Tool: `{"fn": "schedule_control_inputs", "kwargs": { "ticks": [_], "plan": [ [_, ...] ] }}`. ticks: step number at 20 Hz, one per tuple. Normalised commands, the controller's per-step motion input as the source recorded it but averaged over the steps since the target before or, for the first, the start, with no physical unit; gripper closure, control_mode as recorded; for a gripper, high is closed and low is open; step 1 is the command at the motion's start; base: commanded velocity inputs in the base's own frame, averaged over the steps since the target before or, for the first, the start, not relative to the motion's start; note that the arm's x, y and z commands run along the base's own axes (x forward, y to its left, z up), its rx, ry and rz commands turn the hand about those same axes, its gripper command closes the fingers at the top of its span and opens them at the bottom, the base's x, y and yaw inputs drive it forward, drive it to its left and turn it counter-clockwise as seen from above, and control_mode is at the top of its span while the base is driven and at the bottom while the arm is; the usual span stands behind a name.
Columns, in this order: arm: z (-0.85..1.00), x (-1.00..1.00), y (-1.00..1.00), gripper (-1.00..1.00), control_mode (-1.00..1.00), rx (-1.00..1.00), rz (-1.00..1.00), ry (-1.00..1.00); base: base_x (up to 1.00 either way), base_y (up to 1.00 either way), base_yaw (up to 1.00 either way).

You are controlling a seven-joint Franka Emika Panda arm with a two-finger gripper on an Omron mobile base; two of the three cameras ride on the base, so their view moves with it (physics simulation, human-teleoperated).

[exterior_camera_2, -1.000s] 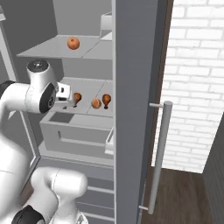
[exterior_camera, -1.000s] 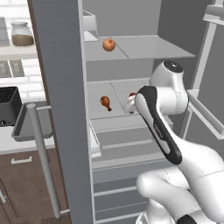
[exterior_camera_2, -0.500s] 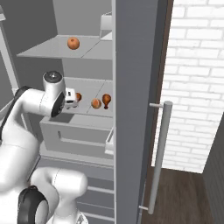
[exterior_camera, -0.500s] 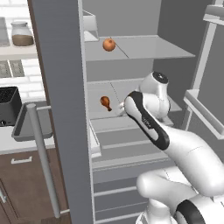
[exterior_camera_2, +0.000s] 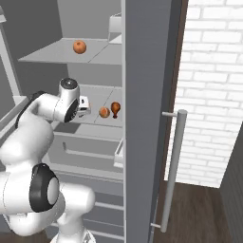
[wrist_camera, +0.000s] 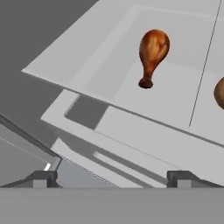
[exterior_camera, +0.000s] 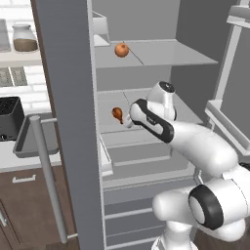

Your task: Place one onion and one chicken drumstick in each tupperware on the nearby counter, to pack two identical lunches.

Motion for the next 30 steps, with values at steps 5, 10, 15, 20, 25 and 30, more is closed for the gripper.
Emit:
{"fn": "schedule_control_inputs", "kwargs": {
  "ticks": [5, 10, 15, 20, 25, 30],
  "plan": [
    [-0.18, 0.55, 0.15, -1.00, -1.00, -0.01, 0.00, 0.03, 0.00, 0.00, 0.00],
    [-0.40, 0.49, 0.03, -1.00, -1.00, -0.02, 0.00, 0.00, 0.00, 0.00, 0.00],
    [-0.46, 0.38, 0.05, -1.00, -1.00, -0.03, -0.03, -0.01, 0.00, 0.00, 0.00],
    [-0.43, 0.45, 0.03, -1.00, -1.00, 0.00, -0.01, 0.00, 0.00, 0.00, 0.00],
    [-0.22, 0.42, 0.00, -1.00, -1.00, 0.00, 0.00, 0.00, 0.00, 0.00, 0.00],
    [-0.12, 0.46, 0.01, -1.00, -1.00, 0.00, 0.00, 0.00, 0.00, 0.00, 0.00]
  ]
}}
